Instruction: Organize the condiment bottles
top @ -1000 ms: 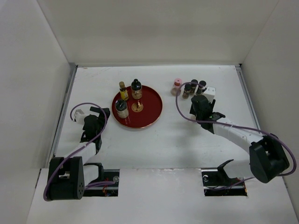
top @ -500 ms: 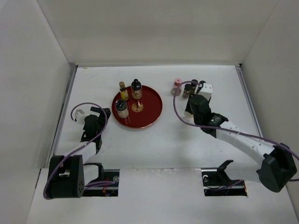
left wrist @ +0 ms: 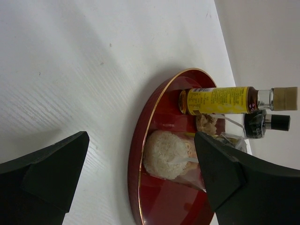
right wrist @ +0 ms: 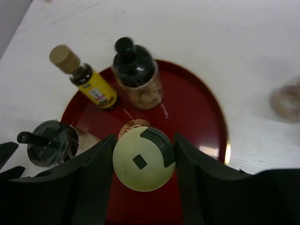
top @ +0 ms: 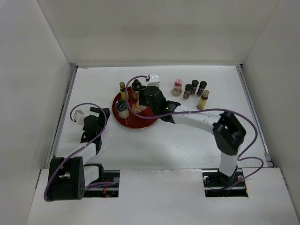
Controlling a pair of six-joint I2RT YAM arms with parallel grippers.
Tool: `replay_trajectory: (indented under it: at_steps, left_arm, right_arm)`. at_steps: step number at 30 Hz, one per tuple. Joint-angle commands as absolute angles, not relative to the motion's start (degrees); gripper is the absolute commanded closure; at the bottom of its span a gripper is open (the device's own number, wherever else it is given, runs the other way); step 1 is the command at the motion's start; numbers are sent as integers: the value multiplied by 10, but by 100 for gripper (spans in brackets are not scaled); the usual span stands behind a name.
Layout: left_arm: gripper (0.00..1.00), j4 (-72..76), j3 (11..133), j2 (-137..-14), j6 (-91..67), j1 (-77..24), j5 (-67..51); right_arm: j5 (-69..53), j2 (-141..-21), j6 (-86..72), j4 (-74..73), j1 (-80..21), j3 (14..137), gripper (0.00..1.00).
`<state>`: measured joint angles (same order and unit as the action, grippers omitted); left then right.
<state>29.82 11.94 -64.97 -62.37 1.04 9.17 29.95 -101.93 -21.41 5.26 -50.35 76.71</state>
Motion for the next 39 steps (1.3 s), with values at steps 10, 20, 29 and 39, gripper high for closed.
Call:
replay_trajectory:
  at_steps: [10, 20, 29, 39]
  left_arm:
    - [0, 331, 123, -658, -623, 11, 79]
    - [0, 338, 124, -666, -622, 9, 84]
    - [0, 338, 124, -670, -624, 8, 82]
    - [0, 338, 124, -667, -624, 11, 76]
  right_arm:
    - [269, -1177, -167, 107, -525, 926, 57]
    - [273, -1229, -164, 120, -517, 950, 51]
    - [279, -1193, -163, 127, -520, 932, 21]
    - [262, -1028, -163, 146, -494, 808, 18]
